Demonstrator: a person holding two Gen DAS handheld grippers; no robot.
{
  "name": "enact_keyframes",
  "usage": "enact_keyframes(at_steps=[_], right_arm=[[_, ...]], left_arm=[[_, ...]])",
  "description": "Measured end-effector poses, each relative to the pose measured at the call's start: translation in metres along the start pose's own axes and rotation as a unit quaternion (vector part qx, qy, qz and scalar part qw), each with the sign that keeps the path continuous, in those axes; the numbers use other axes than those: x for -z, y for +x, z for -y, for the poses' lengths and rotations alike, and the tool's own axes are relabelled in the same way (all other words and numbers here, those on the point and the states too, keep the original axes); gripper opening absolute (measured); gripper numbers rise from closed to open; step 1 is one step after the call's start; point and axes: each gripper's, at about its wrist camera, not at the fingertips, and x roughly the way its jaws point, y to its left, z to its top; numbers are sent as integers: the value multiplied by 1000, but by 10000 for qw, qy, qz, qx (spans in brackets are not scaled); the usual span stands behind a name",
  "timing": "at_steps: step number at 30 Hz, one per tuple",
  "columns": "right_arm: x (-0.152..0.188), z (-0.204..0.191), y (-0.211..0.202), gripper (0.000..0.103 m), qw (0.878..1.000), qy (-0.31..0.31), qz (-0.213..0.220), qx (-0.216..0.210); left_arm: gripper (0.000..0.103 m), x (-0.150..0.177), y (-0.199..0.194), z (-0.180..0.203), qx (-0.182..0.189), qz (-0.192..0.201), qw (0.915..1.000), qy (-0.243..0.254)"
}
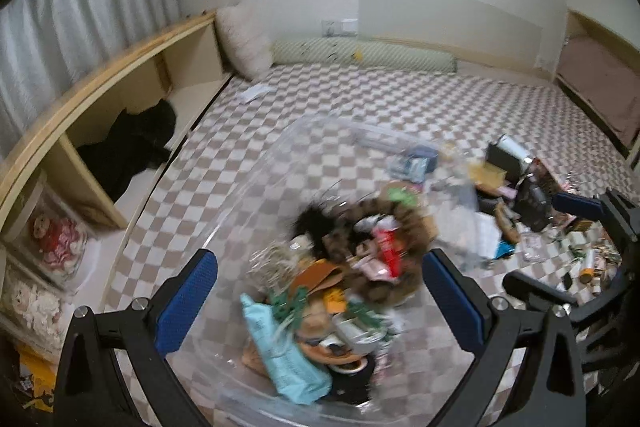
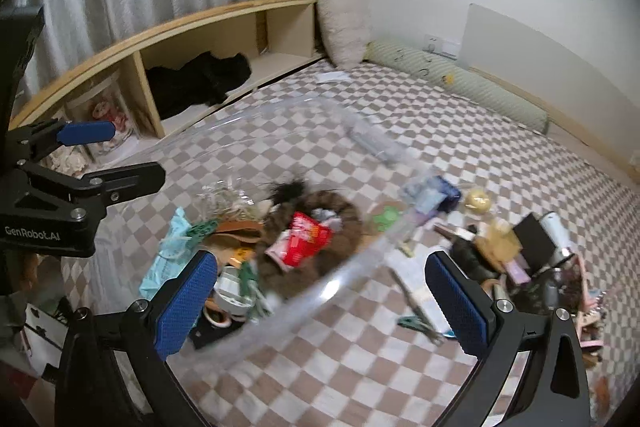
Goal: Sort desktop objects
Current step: 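Move both tools back from the bin toward the pile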
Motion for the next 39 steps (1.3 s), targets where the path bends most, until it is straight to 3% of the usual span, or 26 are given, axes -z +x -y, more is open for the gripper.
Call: enact_keyframes(at_steps=[9, 15, 21, 31, 39], right_arm=[[1, 80, -56, 103, 9977, 342, 158, 556], [18, 128, -77, 103, 9938, 726, 206, 811], [46, 168, -83, 103, 9870, 1015, 214, 1224], [91, 211, -81, 103, 9786, 1123, 280, 1701], [119, 233, -59, 103, 9791, 1282, -12, 1582]], left_arm=[[103, -28, -25, 65, 498, 507, 9971, 259], [103, -41, -28, 109, 791, 628, 9938, 466], [103, -38, -20, 159, 745, 828, 9898, 887], [103, -27, 13, 220, 1147, 600, 9855, 1097], [103, -12, 46, 254, 1228, 424, 9832, 1282]])
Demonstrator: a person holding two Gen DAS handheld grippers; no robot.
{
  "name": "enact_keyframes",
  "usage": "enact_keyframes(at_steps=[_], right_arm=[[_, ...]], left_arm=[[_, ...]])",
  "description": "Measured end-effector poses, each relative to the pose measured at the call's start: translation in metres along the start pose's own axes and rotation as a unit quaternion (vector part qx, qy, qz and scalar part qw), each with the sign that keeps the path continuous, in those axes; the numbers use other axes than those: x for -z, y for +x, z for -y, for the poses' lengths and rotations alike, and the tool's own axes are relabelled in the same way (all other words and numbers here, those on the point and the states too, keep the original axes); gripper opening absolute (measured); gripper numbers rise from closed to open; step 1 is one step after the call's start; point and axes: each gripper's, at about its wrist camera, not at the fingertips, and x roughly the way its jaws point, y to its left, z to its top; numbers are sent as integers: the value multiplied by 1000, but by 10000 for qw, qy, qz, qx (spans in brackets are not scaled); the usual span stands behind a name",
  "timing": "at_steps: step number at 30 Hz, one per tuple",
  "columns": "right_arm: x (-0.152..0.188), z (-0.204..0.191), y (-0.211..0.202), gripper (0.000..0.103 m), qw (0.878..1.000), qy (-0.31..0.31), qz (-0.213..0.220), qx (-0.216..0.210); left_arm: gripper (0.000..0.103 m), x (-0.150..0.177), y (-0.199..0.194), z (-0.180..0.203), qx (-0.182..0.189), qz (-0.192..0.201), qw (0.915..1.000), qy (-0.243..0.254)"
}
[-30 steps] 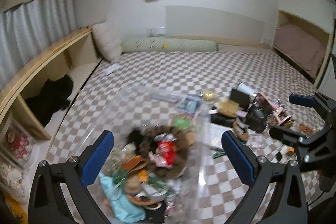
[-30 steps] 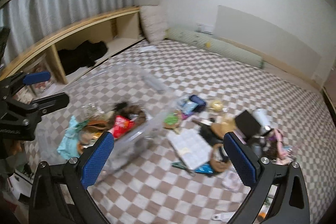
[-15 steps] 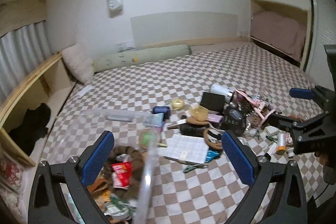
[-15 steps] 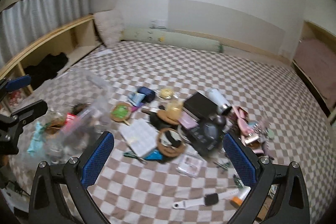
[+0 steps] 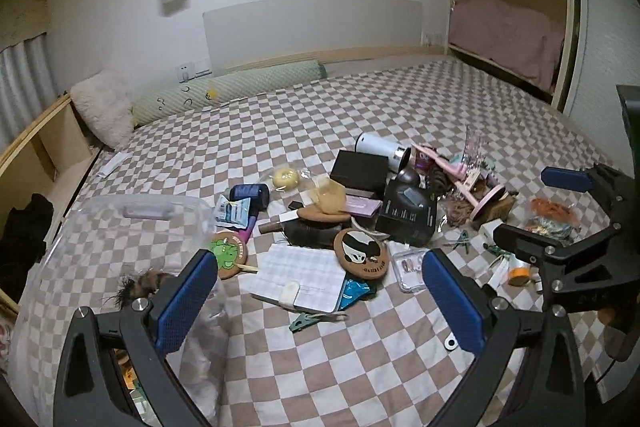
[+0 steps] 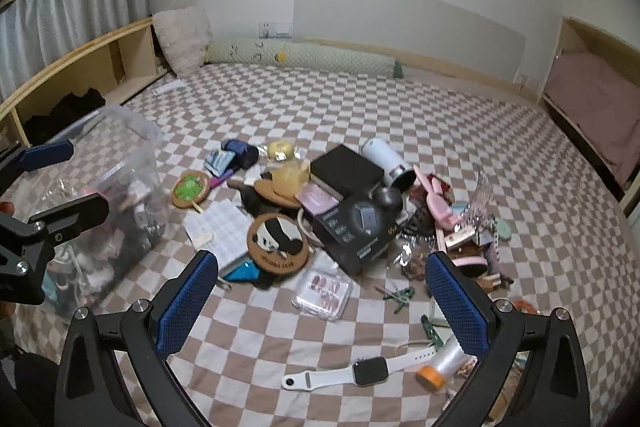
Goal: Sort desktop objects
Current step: 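Move both tools back from the bin toward the pile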
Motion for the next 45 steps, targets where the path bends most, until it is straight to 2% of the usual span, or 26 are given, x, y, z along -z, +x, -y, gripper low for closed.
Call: enact_keyframes(at_steps=[5, 9, 11, 20, 23, 26, 28, 30, 36, 42, 45], right_arm=[[10, 7, 18, 103, 9999, 15, -143, 59], [18, 12, 37, 95, 9996, 66, -254, 144], [23, 15, 48, 94, 9992, 112, -374, 123], [47, 21, 89, 92, 9967, 57, -788, 184], [53, 22, 103, 73, 9954, 84, -938, 177], [59, 25, 120, 69, 9928, 304, -1162, 36], [62, 27, 132, 63, 9900, 484, -1320, -84], [62, 27, 142, 62, 9866, 685, -1457, -257], [46, 27, 169, 62, 9796, 1076, -1628, -482], [19, 30, 204, 62, 9647, 1791, -1720, -875], [3, 22, 218, 62, 9641, 1835, -1661, -959]], left_arm=[[103, 6, 30, 5, 97, -192, 9996, -167], [101, 12, 61, 10, 212, -424, 9980, -415], [101, 16, 76, 14, 250, -534, 9972, -449], [101, 41, 129, 23, 105, -872, 9956, -317], [101, 47, 141, 20, 17, -951, 9952, -239], [100, 50, 149, 16, 13, -947, 9951, -287], [93, 52, 154, 14, 22, -930, 9951, -327], [93, 54, 161, 13, 42, -993, 9945, -332], [93, 59, 179, 20, 80, -1052, 9943, -171], [93, 63, 194, 13, 197, -1156, 9925, -348], [93, 65, 198, 5, 223, -1215, 9913, -460]])
